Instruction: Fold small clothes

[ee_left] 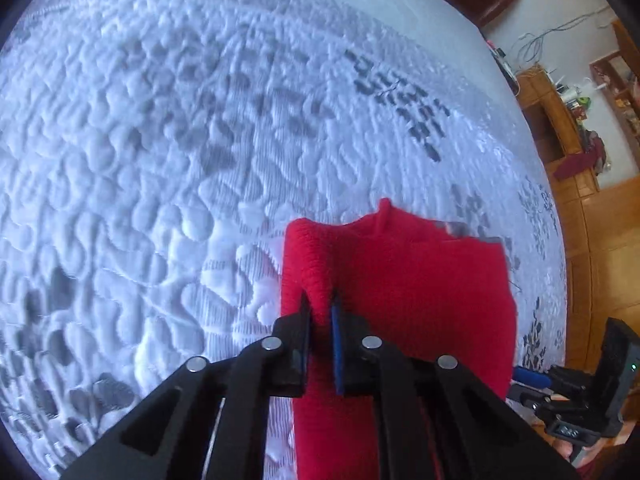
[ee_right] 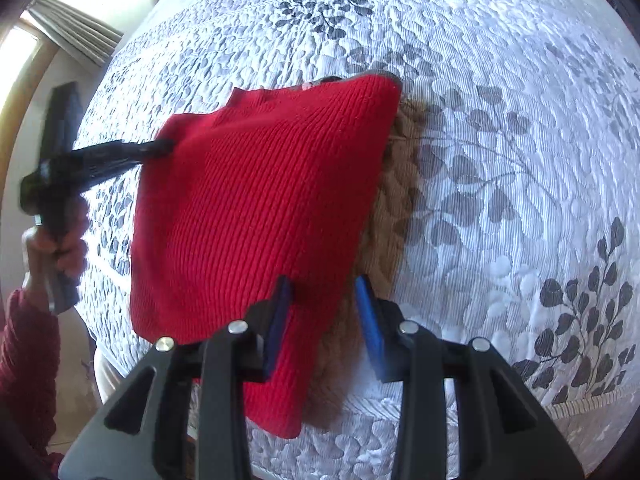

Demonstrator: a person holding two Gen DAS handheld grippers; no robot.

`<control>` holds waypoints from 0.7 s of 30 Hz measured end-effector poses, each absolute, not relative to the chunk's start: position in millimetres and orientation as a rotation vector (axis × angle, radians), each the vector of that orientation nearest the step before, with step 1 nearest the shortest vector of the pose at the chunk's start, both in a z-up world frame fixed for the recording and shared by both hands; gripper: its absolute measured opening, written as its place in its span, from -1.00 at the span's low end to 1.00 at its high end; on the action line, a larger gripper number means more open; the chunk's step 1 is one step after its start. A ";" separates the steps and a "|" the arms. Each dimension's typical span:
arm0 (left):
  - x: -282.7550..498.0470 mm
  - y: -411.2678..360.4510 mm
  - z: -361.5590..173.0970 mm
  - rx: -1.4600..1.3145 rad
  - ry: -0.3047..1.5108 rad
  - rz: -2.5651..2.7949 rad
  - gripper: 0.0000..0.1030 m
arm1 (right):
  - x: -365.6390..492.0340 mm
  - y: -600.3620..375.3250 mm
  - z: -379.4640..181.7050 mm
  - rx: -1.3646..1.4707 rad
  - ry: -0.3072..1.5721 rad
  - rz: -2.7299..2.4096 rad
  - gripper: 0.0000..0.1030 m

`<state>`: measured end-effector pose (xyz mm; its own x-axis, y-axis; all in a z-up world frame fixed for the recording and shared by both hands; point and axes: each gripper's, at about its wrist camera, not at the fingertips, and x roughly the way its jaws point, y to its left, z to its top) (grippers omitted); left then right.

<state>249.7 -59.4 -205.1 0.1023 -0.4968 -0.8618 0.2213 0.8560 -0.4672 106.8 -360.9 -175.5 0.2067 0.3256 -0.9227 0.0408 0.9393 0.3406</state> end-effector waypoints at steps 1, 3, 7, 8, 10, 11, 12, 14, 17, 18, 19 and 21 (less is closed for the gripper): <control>250.6 -61.3 -208.9 -0.247 1.384 -0.542 -0.70 | 108.3 -361.7 -176.3 0.322 1.365 0.204 -0.32; 249.8 -63.6 -206.3 -0.228 1.393 -0.542 -0.60 | 110.3 -365.4 -173.2 0.330 1.371 0.214 -0.30; 248.2 -48.9 -170.1 -0.209 1.292 -0.485 -0.41 | 128.9 -386.7 -155.6 0.383 1.329 0.212 -0.05; 248.4 -48.3 -159.0 -0.203 1.265 -0.491 -0.41 | 136.0 -390.1 -153.9 0.384 1.326 0.204 -0.04; 246.8 -54.3 -143.4 -0.202 1.251 -0.533 -0.41 | 159.8 -398.0 -156.6 0.402 1.343 0.183 -0.02; 244.6 -65.1 -138.3 -0.192 1.260 -0.580 -0.41 | 172.6 -400.9 -161.2 0.432 1.362 0.197 0.06; 241.9 -76.9 -136.8 -0.173 1.275 -0.620 -0.41 | 178.4 -402.1 -163.8 0.451 1.371 0.205 0.21; 235.6 -103.6 -142.7 -0.122 1.313 -0.682 -0.40 | 198.2 -408.0 -176.7 0.502 1.399 0.195 0.28; 226.9 -132.7 -168.7 -0.063 1.387 -0.712 -0.41 | 215.7 -410.3 -198.5 0.564 1.447 0.203 0.28; 225.1 -139.8 -179.5 -0.041 1.407 -0.707 -0.41 | 217.4 -409.8 -204.3 0.578 1.460 0.209 0.04; 224.2 -143.5 -187.3 -0.031 1.423 -0.701 -0.41 | 220.5 -407.8 -212.4 0.594 1.477 0.225 -0.15; 223.9 -146.8 -199.1 -0.041 1.430 -0.695 -0.42 | 223.8 -405.6 -217.0 0.611 1.476 0.253 -0.79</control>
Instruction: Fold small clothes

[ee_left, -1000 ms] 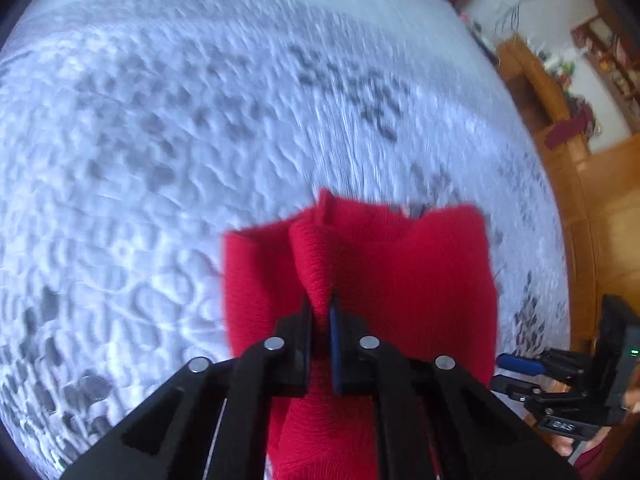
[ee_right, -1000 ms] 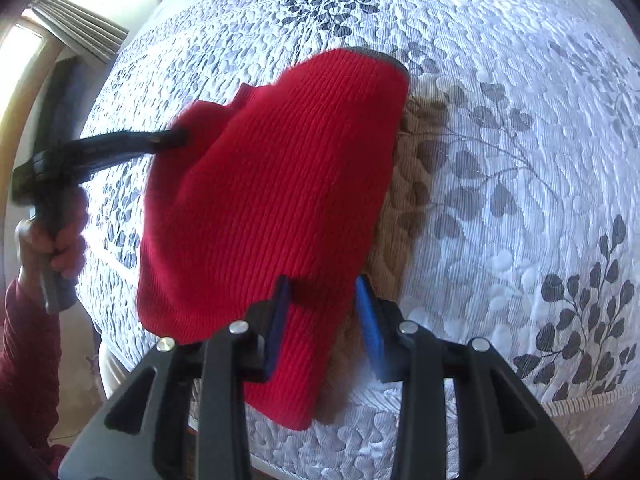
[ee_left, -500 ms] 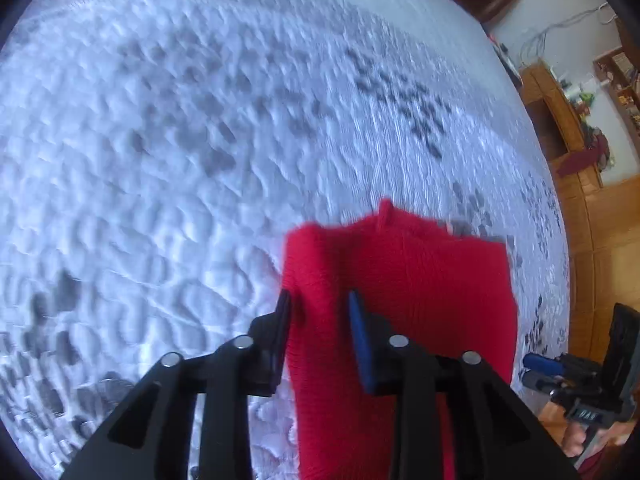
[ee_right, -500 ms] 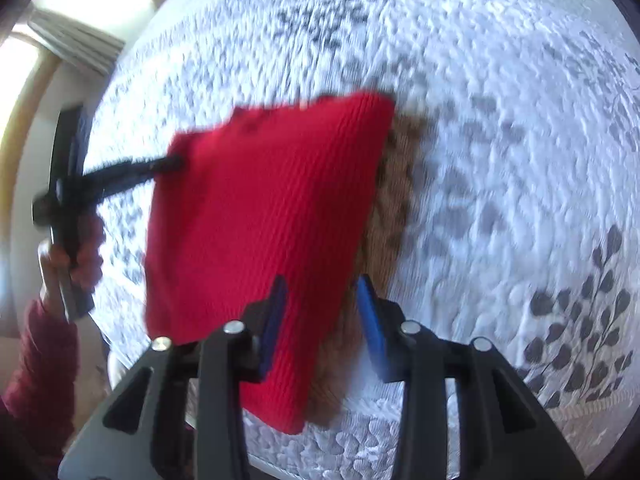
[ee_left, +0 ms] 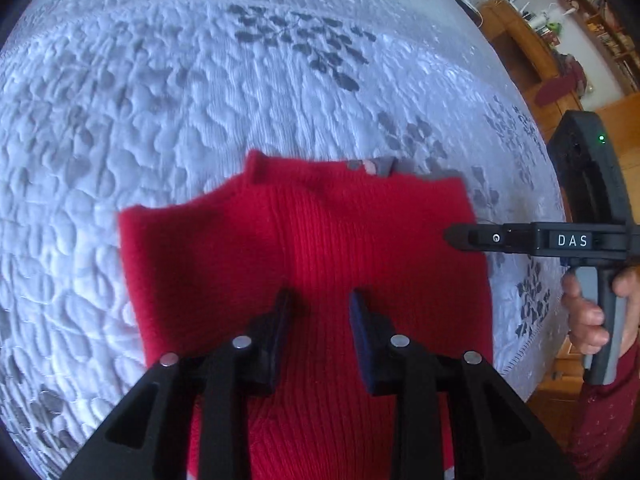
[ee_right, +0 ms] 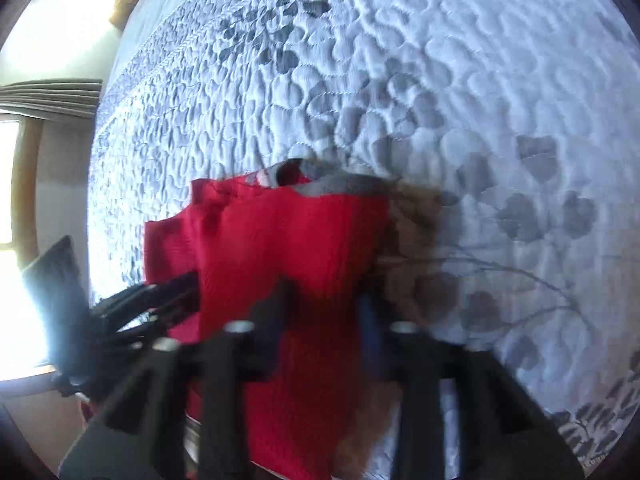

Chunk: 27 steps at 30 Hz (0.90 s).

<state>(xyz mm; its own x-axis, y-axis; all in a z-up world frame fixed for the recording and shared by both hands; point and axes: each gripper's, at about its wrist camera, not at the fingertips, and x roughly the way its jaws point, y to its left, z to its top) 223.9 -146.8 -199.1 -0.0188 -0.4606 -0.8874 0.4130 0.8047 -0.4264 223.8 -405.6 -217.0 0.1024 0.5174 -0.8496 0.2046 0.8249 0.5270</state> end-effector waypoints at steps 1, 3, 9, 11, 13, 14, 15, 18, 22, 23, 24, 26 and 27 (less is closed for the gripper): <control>223.3 -147.4 -199.7 -0.043 1.422 -0.691 -0.43 | 224.7 -404.9 -213.6 0.584 1.462 0.253 -0.81; 224.3 -148.6 -201.5 -0.055 1.407 -0.679 -0.43 | 224.9 -407.0 -203.0 0.546 1.404 0.233 -0.85; 217.6 -155.5 -207.6 -0.029 1.366 -0.656 -0.45 | 220.7 -419.8 -234.5 0.575 1.428 0.155 -0.83; 219.1 -151.3 -201.9 -0.047 1.390 -0.661 -0.49 | 217.5 -419.8 -225.4 0.567 1.407 0.172 -0.73; 219.9 -140.9 -190.4 -0.077 1.418 -0.665 -0.45 | 208.8 -421.6 -207.9 0.535 1.372 0.166 -0.48; 218.2 -131.9 -179.6 -0.087 1.417 -0.665 -0.28 | 201.2 -422.8 -196.4 0.503 1.357 0.151 -0.28; 214.7 -122.8 -168.8 -0.076 1.401 -0.657 -0.15 | 194.7 -422.5 -189.2 0.488 1.349 0.150 -0.15; 198.7 -91.0 -145.1 -0.019 1.345 -0.631 0.33 | 166.6 -418.7 -165.2 0.439 1.334 0.174 0.02; 178.3 -48.9 -156.4 -0.116 1.435 -0.616 0.37 | 118.6 -400.9 -151.0 0.367 1.343 0.225 0.10; 172.8 -40.6 -162.7 -0.154 1.457 -0.624 0.37 | 107.2 -396.7 -152.2 0.371 1.348 0.237 0.11; 168.2 -35.6 -168.1 -0.184 1.473 -0.631 0.37 | 100.7 -394.2 -153.6 0.378 1.350 0.245 0.13; 160.2 -30.6 -178.2 -0.232 1.492 -0.644 0.37 | 86.4 -385.0 -159.5 0.405 1.362 0.272 0.16; 158.0 -30.6 -182.8 -0.240 1.499 -0.639 0.37 | 83.8 -379.9 -163.4 0.409 1.371 0.279 0.16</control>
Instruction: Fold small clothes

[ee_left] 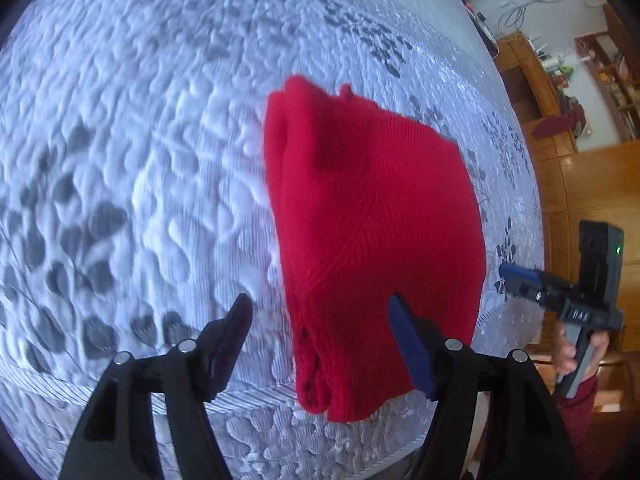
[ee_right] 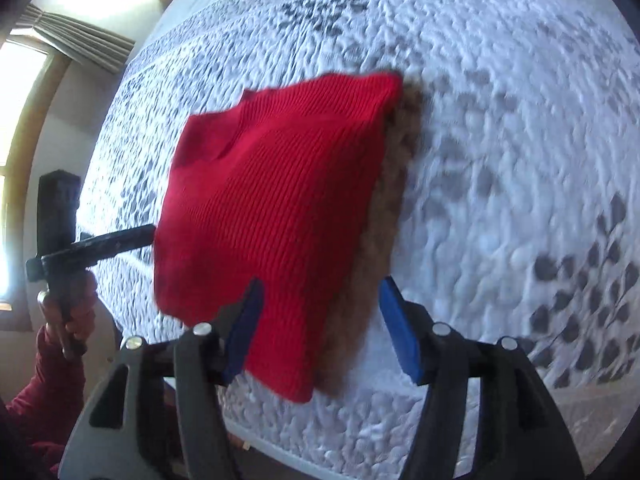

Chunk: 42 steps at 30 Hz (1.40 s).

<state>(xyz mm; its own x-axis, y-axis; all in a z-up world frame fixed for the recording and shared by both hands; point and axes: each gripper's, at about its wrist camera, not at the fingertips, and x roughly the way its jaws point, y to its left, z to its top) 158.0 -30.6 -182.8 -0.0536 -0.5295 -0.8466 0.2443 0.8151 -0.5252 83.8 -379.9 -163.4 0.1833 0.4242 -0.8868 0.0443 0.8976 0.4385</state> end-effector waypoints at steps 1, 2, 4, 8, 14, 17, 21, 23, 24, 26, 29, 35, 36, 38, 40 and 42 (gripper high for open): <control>156.4 -32.5 -185.9 -0.241 1.504 -0.638 0.37 | 80.9 -375.8 -168.8 0.411 1.381 0.279 0.17; 156.3 -35.6 -190.2 -0.248 1.508 -0.647 0.37 | 78.3 -373.5 -171.6 0.413 1.390 0.275 0.18; 160.0 -43.8 -197.9 -0.270 1.518 -0.664 0.37 | 78.6 -369.9 -179.3 0.420 1.409 0.262 0.18; 167.6 -62.3 -219.0 -0.309 1.566 -0.694 0.38 | 88.2 -362.1 -192.4 0.433 1.421 0.276 0.18; 175.6 -66.9 -228.1 -0.396 1.575 -0.749 0.31 | 104.9 -365.0 -216.5 0.513 1.440 0.311 0.21; 179.9 -65.0 -237.9 -0.522 1.627 -0.767 -0.32 | 111.5 -367.0 -223.8 0.554 1.444 0.340 0.04; 174.8 -77.9 -231.4 -0.489 1.605 -0.749 -0.46 | 114.4 -364.6 -216.8 0.559 1.450 0.382 -0.46; 173.5 -84.3 -215.2 -0.465 1.560 -0.746 -0.50 | 115.2 -370.6 -202.8 0.558 1.435 0.383 -0.53; 173.3 -88.7 -206.8 -0.452 1.540 -0.753 -0.50 | 115.8 -375.0 -190.6 0.528 1.414 0.366 -0.54; 170.5 -106.1 -190.3 -0.417 1.508 -0.775 -0.51 | 114.4 -382.1 -170.0 0.454 1.375 0.319 -0.55; 164.1 -133.3 -184.2 -0.362 1.512 -0.781 -0.50 | 110.3 -398.7 -159.0 0.426 1.377 0.266 -0.56; 159.6 -137.7 -225.0 -0.398 1.627 -0.725 -0.42 | 89.4 -403.9 -215.1 0.469 1.465 0.242 -0.55; 160.1 -133.0 -225.6 -0.428 1.631 -0.721 -0.41 | 86.3 -406.9 -215.1 0.499 1.446 0.252 -0.48; 157.2 -127.9 -219.1 -0.416 1.616 -0.697 -0.33 | 77.9 -414.1 -211.4 0.524 1.418 0.265 -0.28; 147.0 -127.1 -207.1 -0.334 1.579 -0.670 -0.24 | 64.8 -413.9 -204.8 0.483 1.413 0.245 -0.15; 129.6 -124.5 -196.1 -0.241 1.534 -0.638 -0.06 | 52.1 -410.3 -201.1 0.443 1.417 0.238 -0.15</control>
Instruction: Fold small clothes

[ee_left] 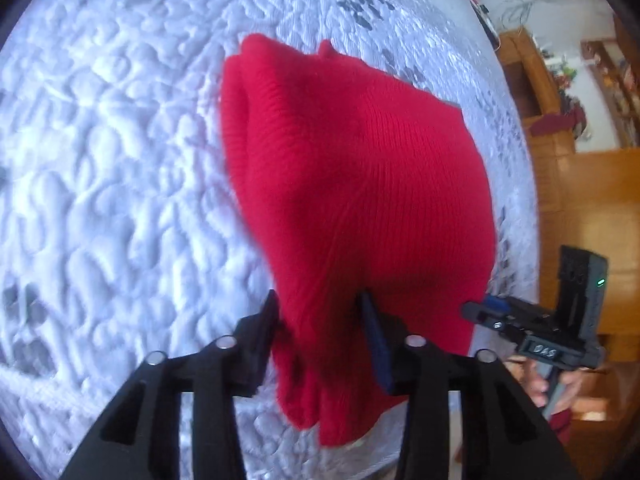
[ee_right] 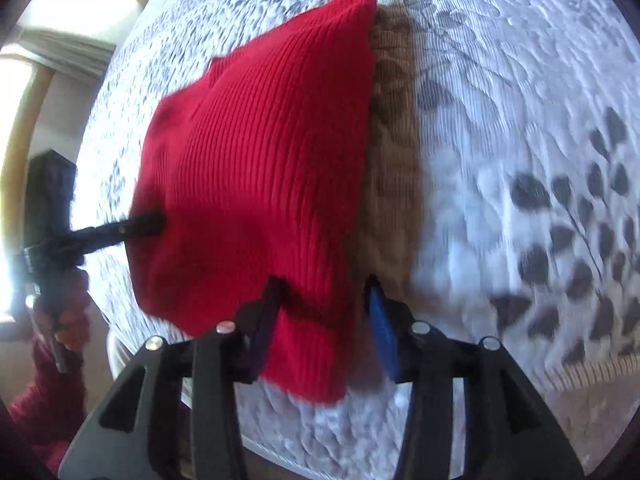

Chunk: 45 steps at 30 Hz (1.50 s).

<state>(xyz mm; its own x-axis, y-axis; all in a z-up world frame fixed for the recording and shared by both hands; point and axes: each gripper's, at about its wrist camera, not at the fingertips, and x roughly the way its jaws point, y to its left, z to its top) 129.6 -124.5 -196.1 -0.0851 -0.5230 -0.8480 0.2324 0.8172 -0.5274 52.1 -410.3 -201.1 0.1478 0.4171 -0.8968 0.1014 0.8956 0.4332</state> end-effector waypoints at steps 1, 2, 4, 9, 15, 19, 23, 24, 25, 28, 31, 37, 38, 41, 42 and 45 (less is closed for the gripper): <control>121.9 -125.1 -193.6 -0.217 1.519 -0.633 -0.05 | 43.5 -408.7 -201.8 0.438 1.425 0.227 -0.15; 110.6 -125.5 -192.1 -0.186 1.507 -0.626 -0.05 | 36.0 -406.4 -202.7 0.430 1.426 0.217 -0.15; 97.1 -124.0 -194.2 -0.131 1.481 -0.600 -0.04 | 22.0 -405.8 -208.9 0.421 1.428 0.195 -0.15; 82.3 -132.4 -206.5 -0.063 1.414 -0.561 -0.01 | 4.2 -405.7 -219.4 0.410 1.400 0.145 -0.19; 62.6 -118.7 -160.4 -0.012 1.357 -0.464 0.07 | -23.9 -403.9 -171.0 0.401 1.334 0.092 0.27; 41.8 -113.4 -125.5 0.081 1.262 -0.370 0.52 | -55.3 -401.7 -136.6 0.362 1.269 0.008 0.70; 27.9 -109.9 -109.2 0.074 1.250 -0.347 0.57 | -77.9 -389.5 -119.5 0.300 1.247 -0.065 0.76; 19.7 -103.0 -105.8 0.072 1.255 -0.342 0.57 | -77.1 -383.8 -117.4 0.286 1.247 -0.073 0.76; 15.1 -100.5 -104.9 0.070 1.258 -0.340 0.57 | -74.6 -372.5 -116.5 0.269 1.245 -0.081 0.76; 2.5 -101.1 -97.7 0.082 1.239 -0.330 0.57 | -79.0 -360.2 -109.9 0.238 1.231 -0.095 0.77; -4.2 -102.8 -91.4 0.108 1.222 -0.327 0.57 | -81.2 -355.8 -107.7 0.245 1.224 -0.097 0.77; -16.3 -105.0 -80.7 0.132 1.202 -0.328 0.57 | -85.0 -350.9 -104.6 0.265 1.217 -0.100 0.77; -17.8 -106.5 -80.1 0.140 1.200 -0.328 0.57 | -85.3 -350.9 -104.8 0.276 1.217 -0.098 0.77; -20.4 -110.0 -79.9 0.144 1.204 -0.335 0.57 | -86.0 -351.1 -105.7 0.288 1.223 -0.101 0.77; -20.9 -111.2 -80.1 0.145 1.206 -0.336 0.57 | -86.1 -351.0 -105.8 0.288 1.223 -0.102 0.77; -22.7 -115.4 -80.5 0.150 1.209 -0.339 0.57 | -86.1 -350.3 -105.2 0.280 1.224 -0.104 0.77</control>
<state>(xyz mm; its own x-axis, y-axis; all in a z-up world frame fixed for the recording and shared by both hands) -22.7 -115.4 -80.5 0.3108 -0.1765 -0.9339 0.3352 0.9398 -0.0661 -86.1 -350.3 -105.2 0.3404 0.0712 -0.9376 0.2289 0.9609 0.1560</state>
